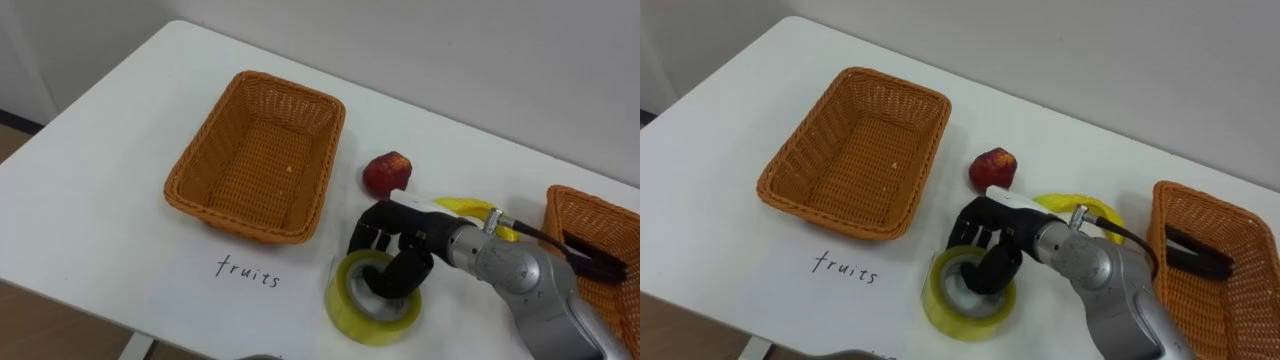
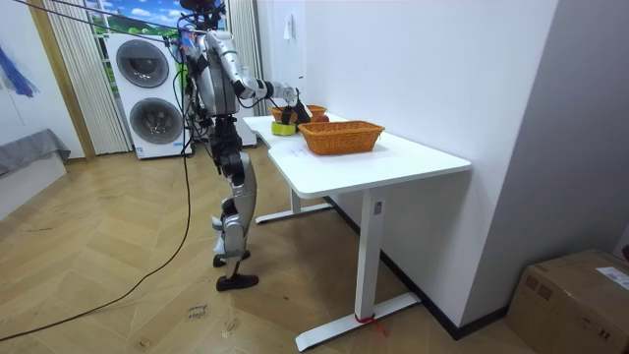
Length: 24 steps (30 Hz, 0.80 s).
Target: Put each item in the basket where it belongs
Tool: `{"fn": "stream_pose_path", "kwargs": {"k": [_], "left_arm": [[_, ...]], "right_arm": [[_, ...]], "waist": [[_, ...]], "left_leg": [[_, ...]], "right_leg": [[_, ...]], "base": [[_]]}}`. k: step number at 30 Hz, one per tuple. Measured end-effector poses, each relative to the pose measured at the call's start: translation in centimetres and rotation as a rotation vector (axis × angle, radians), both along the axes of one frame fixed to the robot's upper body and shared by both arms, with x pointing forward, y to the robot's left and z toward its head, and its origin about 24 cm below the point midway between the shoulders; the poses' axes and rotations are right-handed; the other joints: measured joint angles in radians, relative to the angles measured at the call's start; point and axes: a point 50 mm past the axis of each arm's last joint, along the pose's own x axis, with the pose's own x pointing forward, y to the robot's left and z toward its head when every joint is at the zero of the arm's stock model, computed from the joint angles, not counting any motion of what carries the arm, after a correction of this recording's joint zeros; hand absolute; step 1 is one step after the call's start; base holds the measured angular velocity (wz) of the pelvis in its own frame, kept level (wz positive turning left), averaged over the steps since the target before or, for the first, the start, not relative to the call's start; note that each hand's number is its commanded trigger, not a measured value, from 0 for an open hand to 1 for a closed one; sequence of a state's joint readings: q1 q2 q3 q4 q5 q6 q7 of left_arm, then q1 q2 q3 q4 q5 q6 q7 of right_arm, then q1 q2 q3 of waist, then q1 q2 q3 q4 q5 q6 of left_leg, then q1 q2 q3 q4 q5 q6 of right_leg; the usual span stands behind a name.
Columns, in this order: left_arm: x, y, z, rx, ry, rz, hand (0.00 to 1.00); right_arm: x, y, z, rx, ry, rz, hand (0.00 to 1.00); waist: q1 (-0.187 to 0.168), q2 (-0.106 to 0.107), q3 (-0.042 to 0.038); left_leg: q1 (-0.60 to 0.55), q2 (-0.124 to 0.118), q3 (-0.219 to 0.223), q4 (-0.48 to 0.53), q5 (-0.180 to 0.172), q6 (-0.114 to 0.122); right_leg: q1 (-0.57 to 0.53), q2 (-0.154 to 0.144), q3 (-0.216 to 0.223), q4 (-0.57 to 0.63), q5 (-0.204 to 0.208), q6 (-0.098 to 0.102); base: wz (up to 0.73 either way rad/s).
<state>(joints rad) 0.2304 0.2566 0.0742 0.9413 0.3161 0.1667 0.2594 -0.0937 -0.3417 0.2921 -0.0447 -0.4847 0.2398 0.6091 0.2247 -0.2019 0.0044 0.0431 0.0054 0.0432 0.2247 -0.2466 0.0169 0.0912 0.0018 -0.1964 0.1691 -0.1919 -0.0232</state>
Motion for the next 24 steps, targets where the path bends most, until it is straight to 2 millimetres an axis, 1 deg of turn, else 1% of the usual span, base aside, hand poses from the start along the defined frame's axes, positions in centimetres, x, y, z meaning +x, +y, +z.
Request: {"fn": "stream_pose_path", "kwargs": {"k": [3,5,6,8,11,15,16,17,21,24], "left_arm": [[-0.1,0.1,0.0,0.016,-0.005,0.006,0.0],[-0.2,0.0,0.0,0.025,-0.01,0.011,0.0],[-0.3,0.0,0.0,0.028,-0.014,0.013,0.0],[-0.5,0.0,0.0,0.031,-0.014,0.014,0.0],[-1.3,0.0,0.0,0.032,0.003,0.018,0.0],[-1.9,0.0,0.0,0.044,-0.001,0.028,0.0],[-2.1,0.0,0.0,0.044,-0.008,0.045,0.0],[-2.2,0.0,0.0,0.043,-0.011,0.056,0.0],[-2.2,0.0,0.0,0.05,-0.02,0.06,0.0],[-2.9,-0.2,-0.3,0.05,-0.001,0.063,0.0]], "right_arm": [[-0.3,-0.1,-0.3,0.038,0.001,-0.028,1.0],[-0.6,-0.7,-0.6,0.09,0.01,-0.075,1.0],[-0.7,-1.0,-0.6,0.124,0.018,-0.093,1.0],[-1.0,-1.5,-0.8,0.163,0.027,-0.125,1.0],[-1.4,-2.1,-1.0,0.189,0.031,-0.158,1.0],[-2.1,-3.1,-1.3,0.199,0.025,-0.216,1.0],[-2.2,-3.5,-1.2,0.199,0.015,-0.238,1.0],[-2.1,-3.9,-1.0,0.205,0.001,-0.26,1.0],[-1.7,-5.6,0.0,0.226,-0.085,-0.355,1.0],[-1.4,-6.7,0.7,0.227,-0.167,-0.421,1.0]], "waist": [[-0.003,0.001,0.0004],[-0.015,0.005,0.0031],[-0.027,0.009,0.006],[-0.036,0.016,0.0095],[-0.059,0.024,0.0076],[-0.069,0.028,0.0058],[-0.078,0.027,0.005],[-0.084,0.028,0.005],[-0.088,0.03,0.0038],[-0.092,0.042,-0.0008]], "left_leg": [[0.003,0.001,0.002,0.0,0.0,0.0],[0.003,0.0,0.0,0.001,0.0,0.0],[0.003,-0.001,-0.001,0.001,0.0,0.0],[0.003,-0.001,0.004,-0.003,0.0,0.0],[0.006,0.001,0.01,-0.002,0.0,0.0],[0.021,0.003,0.024,-0.005,0.0,0.0],[0.022,0.002,0.025,-0.005,0.0,0.0],[0.021,0.002,0.026,-0.005,0.0,0.0],[0.028,0.004,0.038,-0.005,0.0,0.0],[0.041,0.004,0.039,-0.011,0.0,0.0]], "right_leg": [[0.003,0.0,0.003,0.0,0.0,0.0],[0.007,-0.001,0.002,-0.001,0.0,0.0],[0.007,-0.001,0.003,-0.001,0.0,0.0],[0.007,-0.001,0.004,0.0,0.0,0.001],[0.006,0.0,0.008,-0.001,0.0,0.001],[0.013,0.001,0.02,0.0,0.0,0.001],[0.013,0.001,0.02,0.0,0.0,0.001],[0.013,0.0,0.02,0.0,0.0,0.001],[0.014,0.001,0.029,0.002,0.0,0.001],[0.027,0.001,0.031,0.001,0.001,0.001]], "base": [[0.0],[0.06],[0.05],[-0.02],[-0.05],[-0.11],[-0.04],[-0.04],[-0.09],[0.0]]}}
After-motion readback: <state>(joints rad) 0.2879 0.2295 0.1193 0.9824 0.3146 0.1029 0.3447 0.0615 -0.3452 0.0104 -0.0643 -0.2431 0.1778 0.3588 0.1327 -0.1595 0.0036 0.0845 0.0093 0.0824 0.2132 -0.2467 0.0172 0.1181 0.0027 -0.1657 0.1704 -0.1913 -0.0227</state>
